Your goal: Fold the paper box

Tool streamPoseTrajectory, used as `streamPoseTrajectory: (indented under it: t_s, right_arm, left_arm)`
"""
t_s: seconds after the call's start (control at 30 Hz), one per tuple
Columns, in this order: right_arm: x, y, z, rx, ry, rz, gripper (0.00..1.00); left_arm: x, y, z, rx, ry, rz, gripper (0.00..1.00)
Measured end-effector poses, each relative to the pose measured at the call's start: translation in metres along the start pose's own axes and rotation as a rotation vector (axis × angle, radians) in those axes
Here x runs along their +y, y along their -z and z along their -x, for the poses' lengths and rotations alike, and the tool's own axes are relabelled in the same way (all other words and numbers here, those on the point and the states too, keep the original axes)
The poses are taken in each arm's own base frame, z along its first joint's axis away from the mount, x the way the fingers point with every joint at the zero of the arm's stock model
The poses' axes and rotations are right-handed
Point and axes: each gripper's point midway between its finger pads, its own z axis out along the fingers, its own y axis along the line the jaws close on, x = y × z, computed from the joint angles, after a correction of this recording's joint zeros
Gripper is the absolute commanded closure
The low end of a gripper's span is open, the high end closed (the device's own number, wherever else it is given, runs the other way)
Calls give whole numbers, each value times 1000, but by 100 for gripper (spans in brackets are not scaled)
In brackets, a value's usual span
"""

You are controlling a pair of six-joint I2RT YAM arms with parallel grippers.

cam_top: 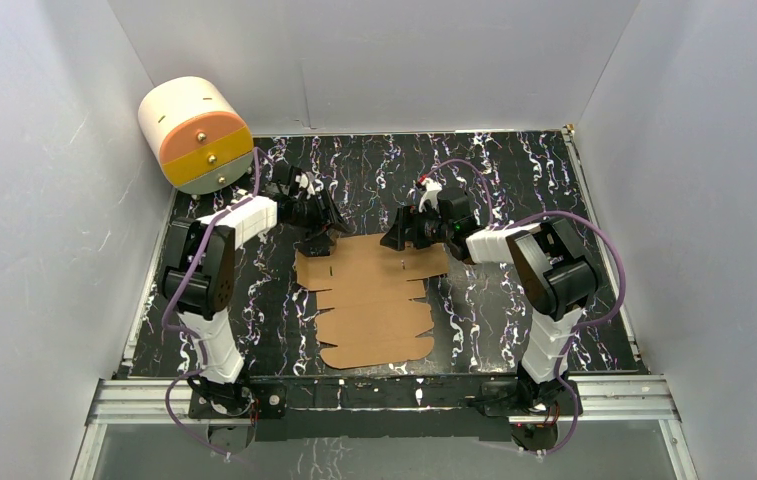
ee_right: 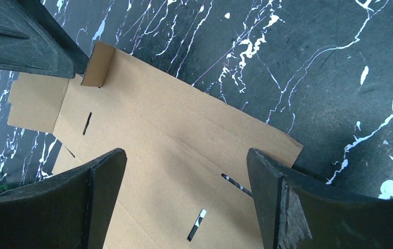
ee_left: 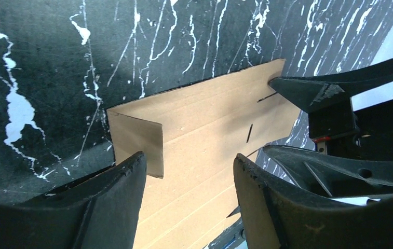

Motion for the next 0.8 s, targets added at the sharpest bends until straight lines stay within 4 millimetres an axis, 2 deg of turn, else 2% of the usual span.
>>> streamPoseTrajectory:
  t_s: [0.27,0.37,0.57,0.67,0.8]
  right_arm:
    - [3,10,-3,34,-17,-20,4]
    - [8,16,0,41,-19,-25,4]
    - [15,32,18,9,10,-60,4]
    - [12,38,22,-1,13,-105,4]
    - [1,41,18,9,-1,-165,5]
  left_arm:
    - [11,5,3,-31,-22,71,40]
    - [5,19,9,-72,-55,82,40]
    - [-28,64,18,-196,-148,37,39]
    - [-37,73,7,-215,-179,19,39]
    - [-35,63,-19,-167,-199,22,39]
